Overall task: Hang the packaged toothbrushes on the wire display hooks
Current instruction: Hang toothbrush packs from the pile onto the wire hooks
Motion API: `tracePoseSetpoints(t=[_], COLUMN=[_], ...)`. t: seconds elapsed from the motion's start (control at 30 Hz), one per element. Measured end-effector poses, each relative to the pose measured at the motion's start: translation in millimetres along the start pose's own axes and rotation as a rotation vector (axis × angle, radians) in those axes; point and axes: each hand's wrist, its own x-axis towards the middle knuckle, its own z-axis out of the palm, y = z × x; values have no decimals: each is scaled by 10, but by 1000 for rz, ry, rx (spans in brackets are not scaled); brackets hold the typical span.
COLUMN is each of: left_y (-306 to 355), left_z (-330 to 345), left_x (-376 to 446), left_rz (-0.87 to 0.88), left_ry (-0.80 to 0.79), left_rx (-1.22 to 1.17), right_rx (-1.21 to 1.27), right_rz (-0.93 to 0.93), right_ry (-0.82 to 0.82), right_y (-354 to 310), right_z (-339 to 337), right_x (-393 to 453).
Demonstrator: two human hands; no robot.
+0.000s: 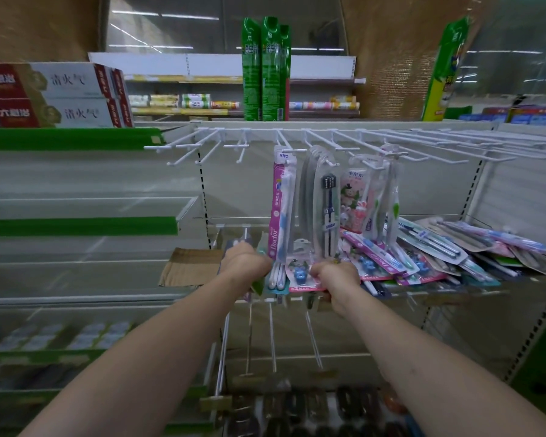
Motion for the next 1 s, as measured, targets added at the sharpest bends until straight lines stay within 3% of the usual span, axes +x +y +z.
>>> tracePoseSetpoints(t=[0.53,1.0], left_y=[-99,-307], left_z=[-199,-224], left_x=[-235,-446], left_rz=[-1,33], left_ry=[-58,-116], left_rx=[-224,-214], right_rx=[44,129], right_rz=[32,71], right_ry=[19,30], right_y=[100,174], right_z=[28,0], right_x=[-231,-751])
